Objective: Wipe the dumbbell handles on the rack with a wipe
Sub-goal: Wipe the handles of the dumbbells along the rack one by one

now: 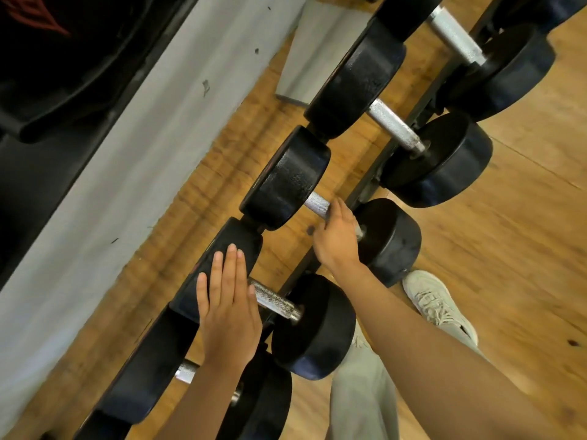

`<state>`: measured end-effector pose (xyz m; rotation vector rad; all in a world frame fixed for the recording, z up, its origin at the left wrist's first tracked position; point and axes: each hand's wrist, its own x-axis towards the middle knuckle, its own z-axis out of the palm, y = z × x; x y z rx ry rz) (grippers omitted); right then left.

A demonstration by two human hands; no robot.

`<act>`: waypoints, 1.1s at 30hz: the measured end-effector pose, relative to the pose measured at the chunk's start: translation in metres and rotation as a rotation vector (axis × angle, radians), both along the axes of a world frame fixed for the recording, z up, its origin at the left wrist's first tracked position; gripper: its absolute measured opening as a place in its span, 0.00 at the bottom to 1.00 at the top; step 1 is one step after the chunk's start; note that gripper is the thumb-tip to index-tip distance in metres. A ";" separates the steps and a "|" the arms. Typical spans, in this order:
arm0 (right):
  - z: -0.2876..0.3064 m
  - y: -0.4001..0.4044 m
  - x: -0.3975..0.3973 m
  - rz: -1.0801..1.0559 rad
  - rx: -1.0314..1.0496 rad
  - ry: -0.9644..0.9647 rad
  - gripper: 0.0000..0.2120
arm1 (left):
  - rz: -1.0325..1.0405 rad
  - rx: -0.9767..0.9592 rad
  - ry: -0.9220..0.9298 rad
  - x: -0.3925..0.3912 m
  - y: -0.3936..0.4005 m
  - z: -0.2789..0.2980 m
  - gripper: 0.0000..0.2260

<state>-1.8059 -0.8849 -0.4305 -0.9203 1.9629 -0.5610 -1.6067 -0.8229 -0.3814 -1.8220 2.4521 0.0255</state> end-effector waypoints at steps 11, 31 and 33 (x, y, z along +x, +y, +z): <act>-0.011 0.032 -0.007 0.059 -0.002 0.040 0.36 | -0.004 -0.014 -0.027 -0.001 0.001 0.000 0.25; -0.012 0.020 -0.014 0.362 -0.053 0.187 0.47 | 0.023 -0.020 -0.049 -0.003 0.000 -0.001 0.26; -0.013 0.010 -0.016 0.358 -0.068 0.147 0.47 | 0.013 -0.026 -0.043 -0.003 0.000 -0.001 0.26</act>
